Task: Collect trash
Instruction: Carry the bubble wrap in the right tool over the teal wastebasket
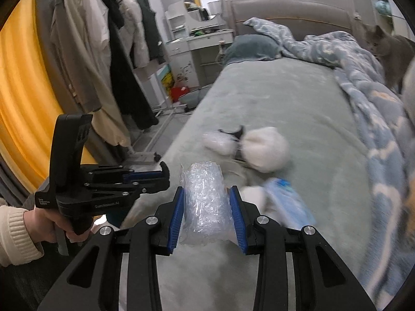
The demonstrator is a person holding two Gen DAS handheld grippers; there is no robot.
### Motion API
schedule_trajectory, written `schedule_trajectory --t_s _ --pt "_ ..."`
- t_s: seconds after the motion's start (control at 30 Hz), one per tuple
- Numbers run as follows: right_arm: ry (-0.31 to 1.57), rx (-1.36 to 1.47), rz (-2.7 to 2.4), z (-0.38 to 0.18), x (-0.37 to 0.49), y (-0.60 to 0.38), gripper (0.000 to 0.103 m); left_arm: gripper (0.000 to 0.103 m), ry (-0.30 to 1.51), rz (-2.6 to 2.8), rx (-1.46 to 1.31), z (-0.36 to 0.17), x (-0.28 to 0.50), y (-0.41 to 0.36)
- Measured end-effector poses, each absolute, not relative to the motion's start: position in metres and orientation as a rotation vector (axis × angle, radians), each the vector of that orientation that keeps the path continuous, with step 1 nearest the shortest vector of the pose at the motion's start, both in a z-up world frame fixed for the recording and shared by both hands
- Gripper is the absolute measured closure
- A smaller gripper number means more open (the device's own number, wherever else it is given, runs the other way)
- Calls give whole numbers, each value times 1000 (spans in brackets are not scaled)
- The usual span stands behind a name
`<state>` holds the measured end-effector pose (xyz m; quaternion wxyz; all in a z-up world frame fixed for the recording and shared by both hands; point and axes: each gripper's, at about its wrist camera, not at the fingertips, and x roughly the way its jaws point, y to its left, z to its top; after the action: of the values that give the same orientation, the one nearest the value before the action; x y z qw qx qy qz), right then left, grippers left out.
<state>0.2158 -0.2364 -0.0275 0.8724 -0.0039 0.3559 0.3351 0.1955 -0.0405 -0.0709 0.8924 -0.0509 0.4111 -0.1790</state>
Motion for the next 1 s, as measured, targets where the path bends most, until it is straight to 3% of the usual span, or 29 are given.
schedule_trajectory --t_s 0.37,1.0 --pt "755 -36 784 -25 223 -164 67 82 889 -208 -192 -78 192 41" --pt "801 -34 898 -32 230 -72 67 82 1121 -77 -283 -135 174 122"
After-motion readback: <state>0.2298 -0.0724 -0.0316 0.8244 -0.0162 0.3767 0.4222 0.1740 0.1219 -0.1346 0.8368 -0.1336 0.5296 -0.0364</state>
